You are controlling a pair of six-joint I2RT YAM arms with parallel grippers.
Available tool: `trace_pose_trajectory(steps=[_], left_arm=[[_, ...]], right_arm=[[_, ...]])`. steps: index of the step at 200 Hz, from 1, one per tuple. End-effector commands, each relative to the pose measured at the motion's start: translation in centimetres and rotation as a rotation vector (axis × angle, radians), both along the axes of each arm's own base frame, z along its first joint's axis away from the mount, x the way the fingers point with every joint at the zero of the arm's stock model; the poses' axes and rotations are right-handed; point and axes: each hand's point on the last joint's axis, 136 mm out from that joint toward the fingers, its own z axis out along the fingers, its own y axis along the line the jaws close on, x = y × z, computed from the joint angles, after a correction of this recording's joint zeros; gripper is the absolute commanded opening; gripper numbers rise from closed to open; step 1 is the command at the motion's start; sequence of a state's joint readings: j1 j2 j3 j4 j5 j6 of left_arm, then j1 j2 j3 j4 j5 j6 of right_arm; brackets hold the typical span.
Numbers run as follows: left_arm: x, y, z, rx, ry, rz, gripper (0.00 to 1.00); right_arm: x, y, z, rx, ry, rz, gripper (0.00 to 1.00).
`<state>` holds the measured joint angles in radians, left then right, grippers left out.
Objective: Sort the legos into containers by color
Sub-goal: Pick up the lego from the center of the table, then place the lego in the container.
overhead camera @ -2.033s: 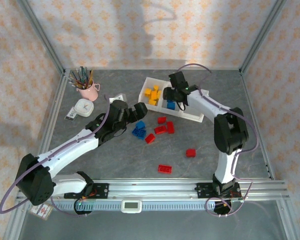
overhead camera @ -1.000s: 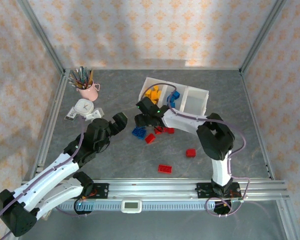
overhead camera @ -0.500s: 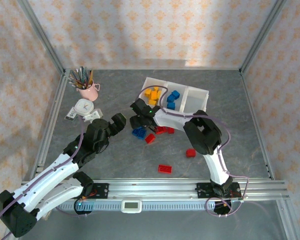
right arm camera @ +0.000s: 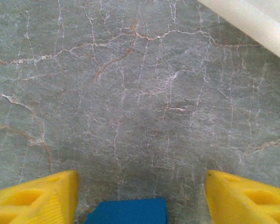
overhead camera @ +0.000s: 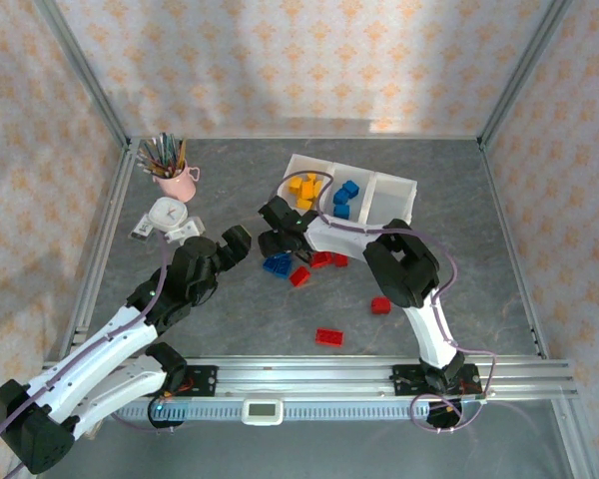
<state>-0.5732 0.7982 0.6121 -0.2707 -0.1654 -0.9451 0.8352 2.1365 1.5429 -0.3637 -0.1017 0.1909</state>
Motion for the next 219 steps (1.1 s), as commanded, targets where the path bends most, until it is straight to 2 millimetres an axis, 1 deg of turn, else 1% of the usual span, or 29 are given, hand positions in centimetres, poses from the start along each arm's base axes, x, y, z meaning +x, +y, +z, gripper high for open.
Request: trace_pose_trajectory(steps=[1,29,46,67,80,119,149,177,192,202,219], left_arm=[[0.2,0.4,-0.5,0.004,0.007,0.018,0.99],[0.3,0.4,-0.5,0.004,0.008,0.018,0.99],[0.3,0.3,-0.5,0.006,0.009,0.015,0.99],[0.3,0.3,-0.5,0.007,0.01,0.015,0.99],[0.3,0.3,-0.4,0.006,0.01,0.015,0.99],[0.4,-0.1,-0.4,-0.004,0.009,0.001,0.99],[0.8,-0.7,0.0,-0.006,0.01,-0.023,0.99],[1.2,-1.4,0.7,0.002,0.011,-0.052,0.99],[1.5,-1.7,1.0,0.001,0.012,-0.061,0.99],[1.7,-2.3,1.2,-0.01,0.002,-0.085,0.99],[2.0,-3.2,1.4,-0.023,-0.005,-0.12,0.99]], right_arm=[[-0.7,-0.2,-0.2,-0.006,0.024,-0.006,0.74],[-1.0,0.1,-0.5,0.013,0.043,0.001,0.75],[-1.1,0.1,-0.9,0.008,0.049,-0.001,0.72],[-1.0,-0.2,-1.1,-0.01,0.047,-0.005,0.64],[-0.9,-0.3,-0.9,-0.014,0.04,-0.007,0.58],[-0.6,-0.4,0.7,-0.005,0.019,-0.009,0.44],[-0.3,-0.8,3.1,0.049,0.01,-0.025,0.4],[0.4,-2.4,6.1,0.105,-0.013,-0.062,0.4],[1.1,-3.8,7.8,0.139,-0.028,-0.093,0.4],[1.6,-4.9,8.9,0.157,-0.039,-0.116,0.4],[3.2,-7.6,10.6,0.171,-0.076,-0.177,0.4]])
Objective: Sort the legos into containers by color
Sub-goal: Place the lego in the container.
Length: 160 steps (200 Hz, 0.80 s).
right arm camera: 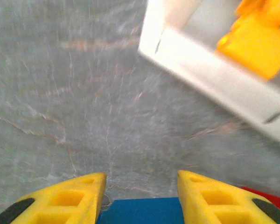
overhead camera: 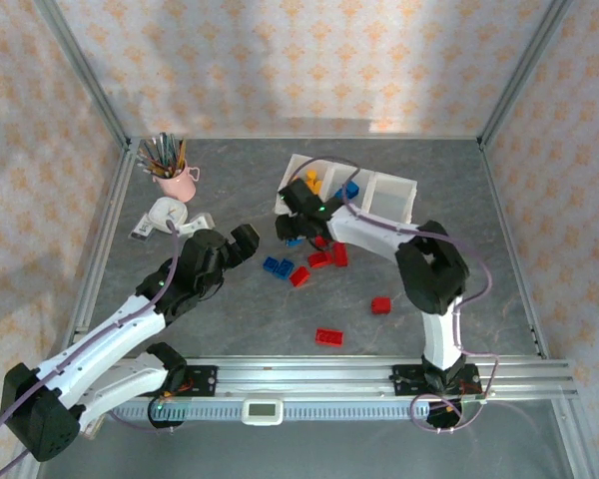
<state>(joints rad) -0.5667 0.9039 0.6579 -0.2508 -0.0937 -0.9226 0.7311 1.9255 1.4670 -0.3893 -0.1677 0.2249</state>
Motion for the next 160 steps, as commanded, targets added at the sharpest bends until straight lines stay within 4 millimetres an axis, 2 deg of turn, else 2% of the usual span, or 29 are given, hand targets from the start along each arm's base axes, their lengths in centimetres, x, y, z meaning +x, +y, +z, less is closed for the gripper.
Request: trace_pose_trajectory(steps=[1,30,51,62,88,121,133,160], left_arm=[[1.0,-1.5,2.1,-0.036,-0.052,-0.058,0.99],[1.9,-3.7,2.5,-0.037,-0.043,-0.137,0.99],[2.7,-5.1,2.5,-0.031,-0.041,-0.171,0.99],[3.1,-5.8,2.5,-0.038,-0.044,-0.186,0.99],[4.1,-7.1,2.5,-0.059,-0.046,-0.213,0.99],[4.9,-7.9,2.5,-0.056,-0.044,-0.228,0.99],[5.1,-8.0,2.5,-0.054,-0.043,-0.23,0.99],[5.1,-8.0,2.7,-0.05,-0.048,-0.23,0.99]], right_arm=[[1.6,-3.4,3.6,0.038,-0.048,-0.087,0.41],[5.4,-8.7,4.7,0.012,-0.078,-0.216,0.41],[8.0,-12.1,4.5,-0.009,-0.095,-0.305,0.41],[9.3,-13.2,4.2,-0.018,-0.102,-0.335,0.41],[11.9,-14.5,3.7,-0.056,-0.127,-0.374,0.42],[14.6,-15.9,2.9,-0.122,-0.157,-0.419,0.49],[15.2,-16.1,2.9,-0.129,-0.162,-0.426,0.52],[15.5,-16.2,4.1,-0.129,-0.176,-0.43,0.58]])
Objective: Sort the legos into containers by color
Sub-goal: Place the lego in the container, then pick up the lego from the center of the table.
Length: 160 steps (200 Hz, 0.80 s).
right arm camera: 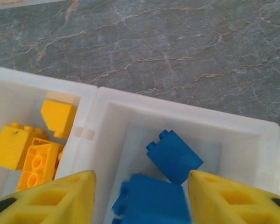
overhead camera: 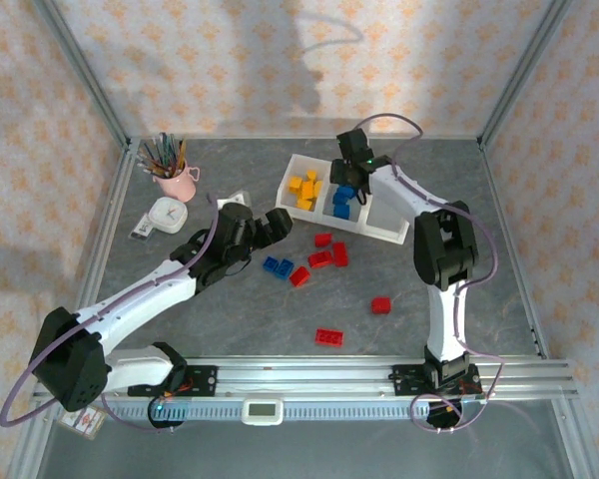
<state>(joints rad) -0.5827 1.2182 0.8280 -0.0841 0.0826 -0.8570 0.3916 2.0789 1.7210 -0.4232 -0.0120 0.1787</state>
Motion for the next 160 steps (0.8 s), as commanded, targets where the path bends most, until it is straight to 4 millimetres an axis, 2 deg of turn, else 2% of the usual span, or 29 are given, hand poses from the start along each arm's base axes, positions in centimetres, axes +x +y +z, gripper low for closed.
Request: trace_pose_trajectory(steps=[1,39,80,121,160], left_arm=[[0.5,-0.8,2.2,-0.016,-0.06,-0.029,0.99],[0.3,-0.3,2.4,-0.01,-0.068,-0.017,0.99],[-0.6,1.0,2.2,0.007,-0.067,0.018,0.99],[-2.2,3.5,1.8,0.035,-0.063,0.082,0.99],[-4.1,6.1,1.3,0.035,-0.064,0.152,0.99]], right_arm=[[0.7,-1.3,2.2,-0.038,-0.039,-0.031,0.58],[-1.1,-0.3,4.3,0.035,-0.055,0.015,0.63],[-5.2,2.0,5.5,0.113,-0.057,0.091,0.68],[-10.1,6.2,4.5,0.144,-0.007,0.22,0.72],[-14.8,10.8,2.2,0.108,0.052,0.373,0.75]])
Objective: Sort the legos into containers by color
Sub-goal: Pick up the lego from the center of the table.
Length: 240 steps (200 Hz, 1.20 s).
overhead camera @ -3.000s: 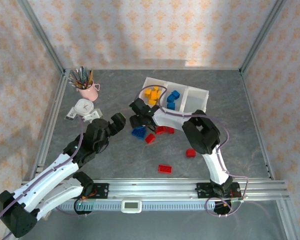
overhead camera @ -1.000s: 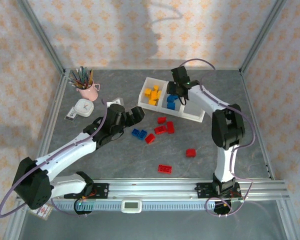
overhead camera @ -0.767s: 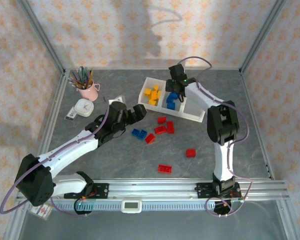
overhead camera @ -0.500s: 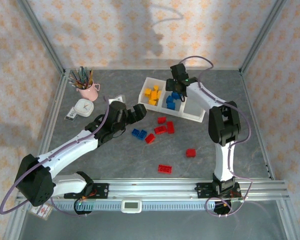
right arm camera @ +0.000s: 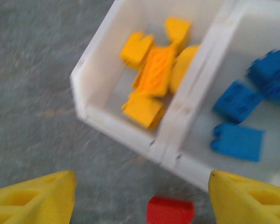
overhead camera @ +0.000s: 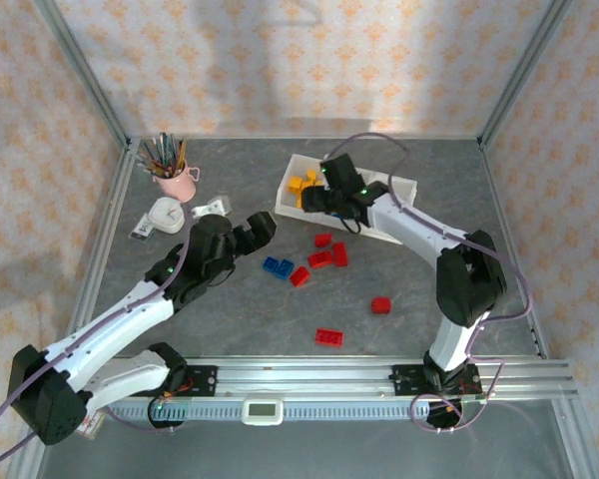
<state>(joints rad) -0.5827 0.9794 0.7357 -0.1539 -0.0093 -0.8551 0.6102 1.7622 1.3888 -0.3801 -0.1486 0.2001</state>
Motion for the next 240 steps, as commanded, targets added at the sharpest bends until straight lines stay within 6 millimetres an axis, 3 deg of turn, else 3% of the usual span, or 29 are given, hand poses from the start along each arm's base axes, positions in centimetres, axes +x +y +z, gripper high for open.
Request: trace_pose_trajectory(steps=[1,47,91,128,174,240], left_arm=[[-1.2,2.3,-1.3,0.033,0.027,0.076,0.99],[-3.2,5.3,-2.1,0.041,0.039,0.167,0.99],[-4.3,6.7,-2.2,0.037,0.038,0.211,0.99],[-4.6,7.2,-2.2,0.044,0.04,0.224,0.99],[-4.7,7.4,-2.6,0.046,0.047,0.228,0.99],[-4.4,7.3,-2.5,0.044,0.044,0.229,0.99]], right_arm=[[-2.4,2.1,-0.6,-0.013,0.018,0.086,0.75],[-6.3,6.6,-3.2,-0.097,0.056,0.289,0.76],[-8.1,9.0,-5.5,-0.182,0.086,0.4,0.77],[-9.2,9.7,-7.4,-0.221,0.133,0.484,0.76],[-10.4,8.6,-9.5,-0.318,0.16,0.532,0.75],[-9.8,8.7,-11.5,-0.421,0.142,0.52,0.72]])
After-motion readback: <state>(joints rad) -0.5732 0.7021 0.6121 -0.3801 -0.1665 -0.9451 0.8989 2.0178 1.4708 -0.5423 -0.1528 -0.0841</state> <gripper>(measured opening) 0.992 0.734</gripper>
